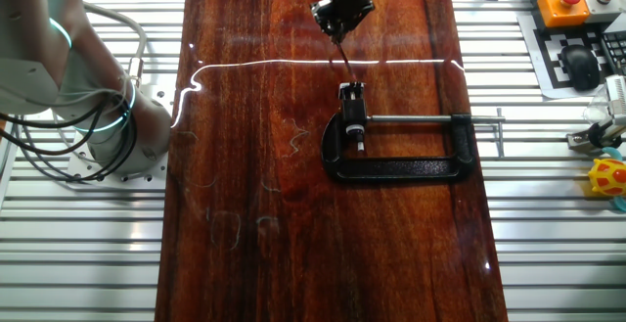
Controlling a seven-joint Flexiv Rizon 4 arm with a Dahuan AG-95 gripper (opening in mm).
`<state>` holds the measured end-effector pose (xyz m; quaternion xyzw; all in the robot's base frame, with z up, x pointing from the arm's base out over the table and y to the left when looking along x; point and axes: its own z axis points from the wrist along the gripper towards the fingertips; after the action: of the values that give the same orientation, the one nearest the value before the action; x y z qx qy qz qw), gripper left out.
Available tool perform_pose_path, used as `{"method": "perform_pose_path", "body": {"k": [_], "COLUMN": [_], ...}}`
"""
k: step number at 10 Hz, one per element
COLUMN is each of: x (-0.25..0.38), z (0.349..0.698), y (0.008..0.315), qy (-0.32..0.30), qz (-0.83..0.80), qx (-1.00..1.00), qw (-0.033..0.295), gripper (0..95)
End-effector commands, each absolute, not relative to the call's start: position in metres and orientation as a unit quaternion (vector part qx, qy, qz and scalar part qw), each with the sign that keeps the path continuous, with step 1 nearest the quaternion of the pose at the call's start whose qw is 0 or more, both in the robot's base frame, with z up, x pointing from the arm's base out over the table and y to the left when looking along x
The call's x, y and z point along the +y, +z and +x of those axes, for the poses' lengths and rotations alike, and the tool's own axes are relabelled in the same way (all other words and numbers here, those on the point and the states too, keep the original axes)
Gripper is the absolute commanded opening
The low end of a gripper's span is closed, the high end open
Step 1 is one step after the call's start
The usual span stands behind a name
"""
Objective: Insert the pencil into the pencil sharpener
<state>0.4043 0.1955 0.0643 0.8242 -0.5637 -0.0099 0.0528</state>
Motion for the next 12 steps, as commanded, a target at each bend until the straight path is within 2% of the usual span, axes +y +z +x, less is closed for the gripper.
{"method": "perform_pose_path", "body": {"k": [1,12], "x": [0.1969,0.1943], "z": [0.4038,0.3991], "y": [0.0650,0.0587], "qy": [-0.010,-0.006], "qz": [0.832,0.825], "qx": [-0.553,-0.563], "qw": [0.053,0.050], "gripper": [0.0,0.0]}}
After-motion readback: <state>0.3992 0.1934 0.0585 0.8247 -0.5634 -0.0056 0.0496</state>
